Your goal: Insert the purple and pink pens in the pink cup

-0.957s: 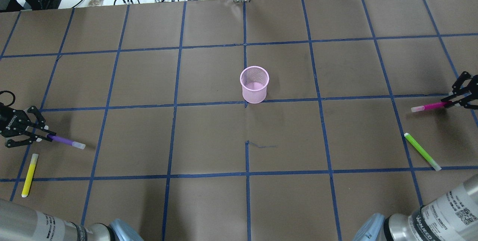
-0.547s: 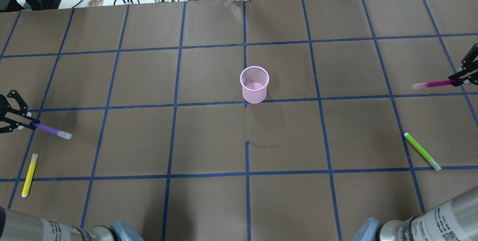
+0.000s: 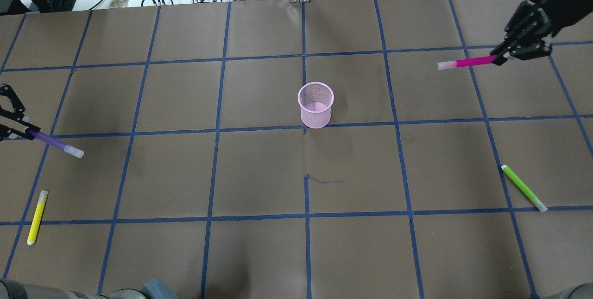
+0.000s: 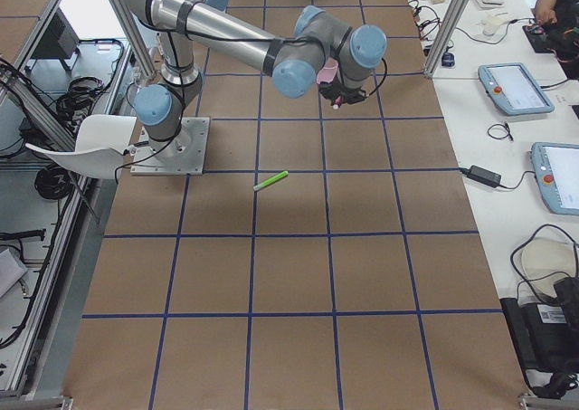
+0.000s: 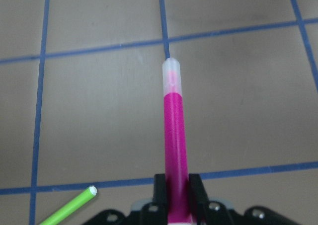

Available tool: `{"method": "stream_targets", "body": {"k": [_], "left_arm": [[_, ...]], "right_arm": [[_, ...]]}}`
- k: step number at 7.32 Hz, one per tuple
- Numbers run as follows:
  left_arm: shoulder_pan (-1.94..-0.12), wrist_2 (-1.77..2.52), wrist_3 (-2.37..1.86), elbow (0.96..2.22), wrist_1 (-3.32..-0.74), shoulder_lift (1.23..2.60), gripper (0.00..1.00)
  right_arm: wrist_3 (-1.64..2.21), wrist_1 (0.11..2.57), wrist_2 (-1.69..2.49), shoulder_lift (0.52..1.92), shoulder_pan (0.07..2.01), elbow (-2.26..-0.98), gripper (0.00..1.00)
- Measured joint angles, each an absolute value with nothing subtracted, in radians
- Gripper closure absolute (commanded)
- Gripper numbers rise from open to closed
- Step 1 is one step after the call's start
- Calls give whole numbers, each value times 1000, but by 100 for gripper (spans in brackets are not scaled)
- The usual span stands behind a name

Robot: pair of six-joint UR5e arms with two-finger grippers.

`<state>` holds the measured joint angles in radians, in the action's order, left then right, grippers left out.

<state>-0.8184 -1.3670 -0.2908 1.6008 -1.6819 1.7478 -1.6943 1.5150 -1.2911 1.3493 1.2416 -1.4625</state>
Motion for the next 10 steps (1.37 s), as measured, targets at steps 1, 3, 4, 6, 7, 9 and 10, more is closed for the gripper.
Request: {"method": "stream_targets", "body": {"k": [1,3,4,6,7,9,10], "left_arm": [[-852,-1369,-320,1595,-1682,1718,95],[-910,-1363,-335,1593,-1683,1662,95],[-945,-1363,-333,1593,-1682,1634,95],[-1003,-1364,-342,1594,-1676,1592,95],[-1020,-1362,-345,1594,-1674,1582,95],[-1048,-1359,-348,1594,-1671,1571,95],[-1063,-1352,-348,1594,-1671,1565,95]], "right_arm": [[-1538,1577,-1330,1352,1352,-1461,96],[-1305,1712,-1389,1327,1538,-1460,95],[-1231,1762,-1448,1299,1622,-1460,95],[-1170,1797,-1553,1256,1747,-1464,92],[-1161,1797,-1572,1249,1772,-1466,90],[-1153,1793,-1603,1244,1790,-1469,86],[-1143,1792,-1625,1240,1799,-1471,85]]}}
